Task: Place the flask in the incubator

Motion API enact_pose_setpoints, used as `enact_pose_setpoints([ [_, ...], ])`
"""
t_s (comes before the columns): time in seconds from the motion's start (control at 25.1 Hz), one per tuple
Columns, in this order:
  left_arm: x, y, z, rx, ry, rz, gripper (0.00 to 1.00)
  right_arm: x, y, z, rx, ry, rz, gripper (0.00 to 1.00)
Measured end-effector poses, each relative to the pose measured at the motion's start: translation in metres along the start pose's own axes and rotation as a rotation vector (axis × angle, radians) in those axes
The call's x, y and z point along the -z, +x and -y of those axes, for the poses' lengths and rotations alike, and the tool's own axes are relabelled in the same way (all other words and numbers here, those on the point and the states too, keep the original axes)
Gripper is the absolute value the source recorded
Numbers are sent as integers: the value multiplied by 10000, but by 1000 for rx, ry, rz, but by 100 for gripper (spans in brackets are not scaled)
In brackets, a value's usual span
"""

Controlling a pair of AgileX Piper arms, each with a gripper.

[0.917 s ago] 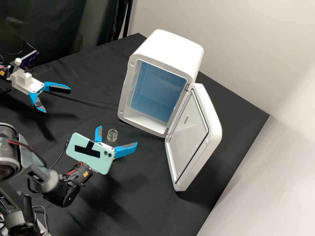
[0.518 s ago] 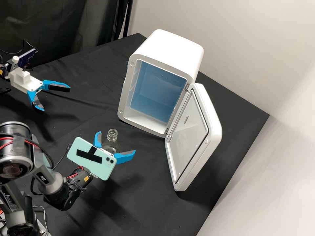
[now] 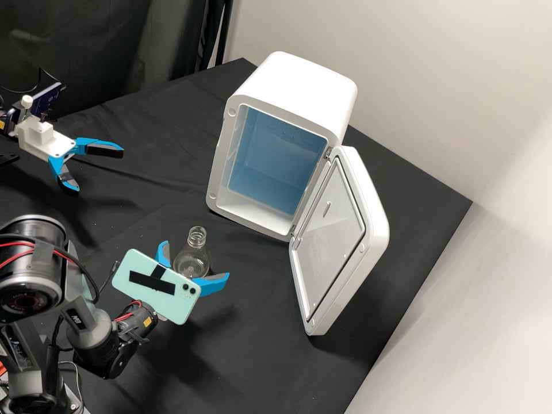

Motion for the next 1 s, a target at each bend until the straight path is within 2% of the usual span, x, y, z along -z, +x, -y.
enact_pose_setpoints([
  [0.08,0,0,-1,-1,0,0,100,9,-7,21,13,-14,-7,100],
  [0.2,-1,-1,-4,-2,1,0,100,27,-3,45,24,-17,-14,100],
  [0.32,-1,-1,-4,-2,-13,0,100,58,15,68,34,-21,-27,100],
  [0.44,-2,-9,-19,-10,-15,0,100,117,57,96,41,-21,-46,100],
  [0.56,0,-11,-18,-8,-12,3,100,199,93,106,28,-25,-65,100],
  [0.68,6,-15,-17,-6,-8,3,100,266,135,141,31,-18,-81,100],
  [0.88,21,-19,-20,-7,-7,-4,100,343,181,184,28,-15,-94,100],
  [1.0,22,-20,-19,-6,-6,-2,100,390,207,211,22,-28,-98,100],
])
